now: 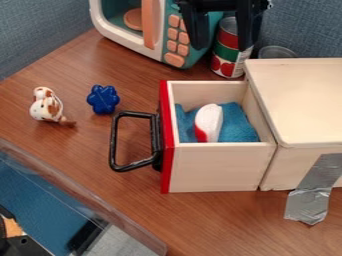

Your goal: Take the sushi out of the drawer and place it on the left side of the table

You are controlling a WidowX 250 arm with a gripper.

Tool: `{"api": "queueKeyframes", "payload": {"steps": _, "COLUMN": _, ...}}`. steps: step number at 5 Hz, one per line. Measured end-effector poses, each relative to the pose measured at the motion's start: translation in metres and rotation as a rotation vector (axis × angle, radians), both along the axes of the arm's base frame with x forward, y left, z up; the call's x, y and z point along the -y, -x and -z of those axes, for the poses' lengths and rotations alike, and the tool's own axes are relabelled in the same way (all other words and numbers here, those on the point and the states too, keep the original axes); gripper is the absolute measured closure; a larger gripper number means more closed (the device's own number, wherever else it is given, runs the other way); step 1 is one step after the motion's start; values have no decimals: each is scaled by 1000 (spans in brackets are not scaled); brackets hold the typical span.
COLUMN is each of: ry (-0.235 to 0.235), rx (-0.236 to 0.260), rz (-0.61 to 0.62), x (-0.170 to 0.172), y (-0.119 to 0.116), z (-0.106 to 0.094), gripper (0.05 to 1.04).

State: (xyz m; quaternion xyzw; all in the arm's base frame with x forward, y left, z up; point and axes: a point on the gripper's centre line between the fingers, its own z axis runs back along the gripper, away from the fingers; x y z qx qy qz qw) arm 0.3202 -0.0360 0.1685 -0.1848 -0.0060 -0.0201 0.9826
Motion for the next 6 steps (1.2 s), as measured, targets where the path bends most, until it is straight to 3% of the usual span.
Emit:
{"api": "queueKeyframes", "payload": {"steps": 1, "ry": 0, "rx": -31, "rz": 0, "x": 0, "y": 0, "z": 10, "gripper": 84}}
{"api": "queueKeyframes", "payload": {"steps": 2, "ry": -50, "rx": -30, "rz": 30, "x": 0, "y": 5, "z": 26, "gripper": 84}}
{"api": "queueKeyframes", "payload": {"steps": 4, "ry": -87, "rx": 20, "rz": 76, "x": 7, "y": 8, "z": 42, "gripper": 84}}
{"api": "queueKeyframes", "payload": {"steps": 5, "ry": -150, "rx": 40, "rz": 119, "x": 11, "y": 9, "z": 51, "gripper": 84}}
{"api": "queueKeyframes", "payload": {"steps": 6, "ry": -169, "rx": 63, "rz": 145, "x": 11, "y": 7, "z": 53, "gripper": 84}}
